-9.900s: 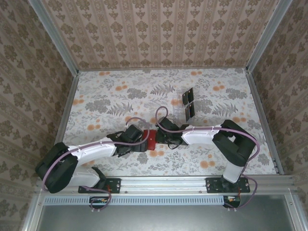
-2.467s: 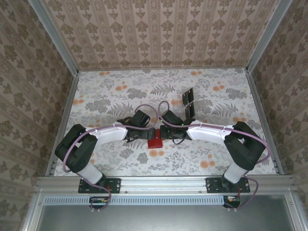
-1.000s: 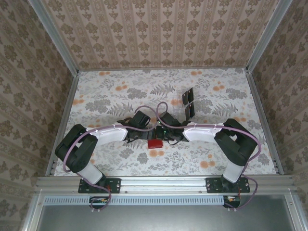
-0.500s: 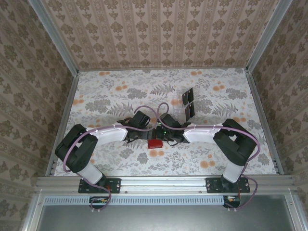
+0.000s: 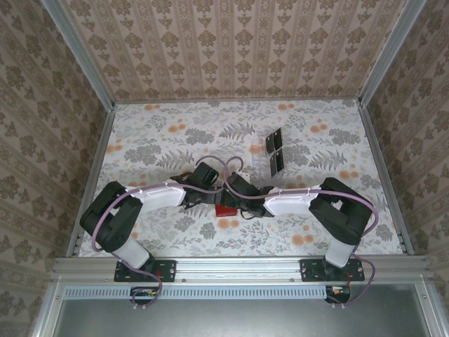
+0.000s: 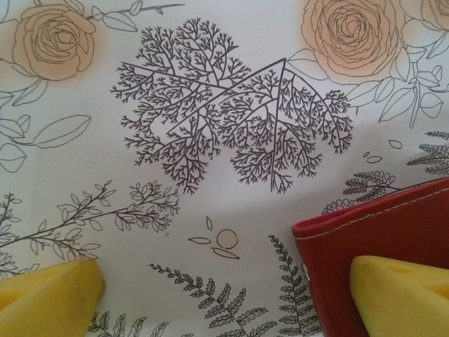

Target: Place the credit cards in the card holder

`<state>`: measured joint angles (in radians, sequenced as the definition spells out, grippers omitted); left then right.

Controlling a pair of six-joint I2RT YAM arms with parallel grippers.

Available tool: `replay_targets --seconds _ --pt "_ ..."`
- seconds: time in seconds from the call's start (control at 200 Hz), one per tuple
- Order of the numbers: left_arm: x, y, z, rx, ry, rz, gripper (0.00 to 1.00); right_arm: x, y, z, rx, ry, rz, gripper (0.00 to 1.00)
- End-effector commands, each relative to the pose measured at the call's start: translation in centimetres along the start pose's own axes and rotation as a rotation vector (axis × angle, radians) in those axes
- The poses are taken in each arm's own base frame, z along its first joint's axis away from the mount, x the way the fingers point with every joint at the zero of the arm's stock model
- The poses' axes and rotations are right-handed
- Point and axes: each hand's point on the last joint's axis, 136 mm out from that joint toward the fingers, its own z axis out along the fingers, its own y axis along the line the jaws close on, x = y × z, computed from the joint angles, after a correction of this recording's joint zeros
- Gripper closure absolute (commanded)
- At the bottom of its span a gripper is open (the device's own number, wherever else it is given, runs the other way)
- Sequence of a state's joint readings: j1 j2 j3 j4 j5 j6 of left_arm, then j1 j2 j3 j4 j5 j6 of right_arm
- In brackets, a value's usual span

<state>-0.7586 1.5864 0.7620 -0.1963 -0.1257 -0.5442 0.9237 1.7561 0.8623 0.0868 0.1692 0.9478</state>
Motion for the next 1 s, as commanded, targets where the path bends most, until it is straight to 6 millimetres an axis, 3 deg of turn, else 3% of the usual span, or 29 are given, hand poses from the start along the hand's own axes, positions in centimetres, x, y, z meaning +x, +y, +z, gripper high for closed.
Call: replay_targets --seconds 0.0,0.33,0.665,0.995 --pt "2.8 0.6 1.0 -0.017 0.089 -0.007 0.0 9.7 -5.6 1.2 0.159 0.301 -0.084 1.0" --pt "0.8 0.6 0.1 0.012 0.067 -0.028 0.0 4.7 -0.1 -0.6 -0.002 0.213 -0.16 1.0" --pt "-1.8 1.0 -1.9 0.054 0.023 -0.057 0.0 2.0 1.7 -1.6 -0.069 0.158 -0.176 1.0" --pt "-0.5 1.4 -1.8 0.063 0.04 -0.063 0.0 1.1 2.5 -2.6 -0.089 0.132 -0.194 1.0"
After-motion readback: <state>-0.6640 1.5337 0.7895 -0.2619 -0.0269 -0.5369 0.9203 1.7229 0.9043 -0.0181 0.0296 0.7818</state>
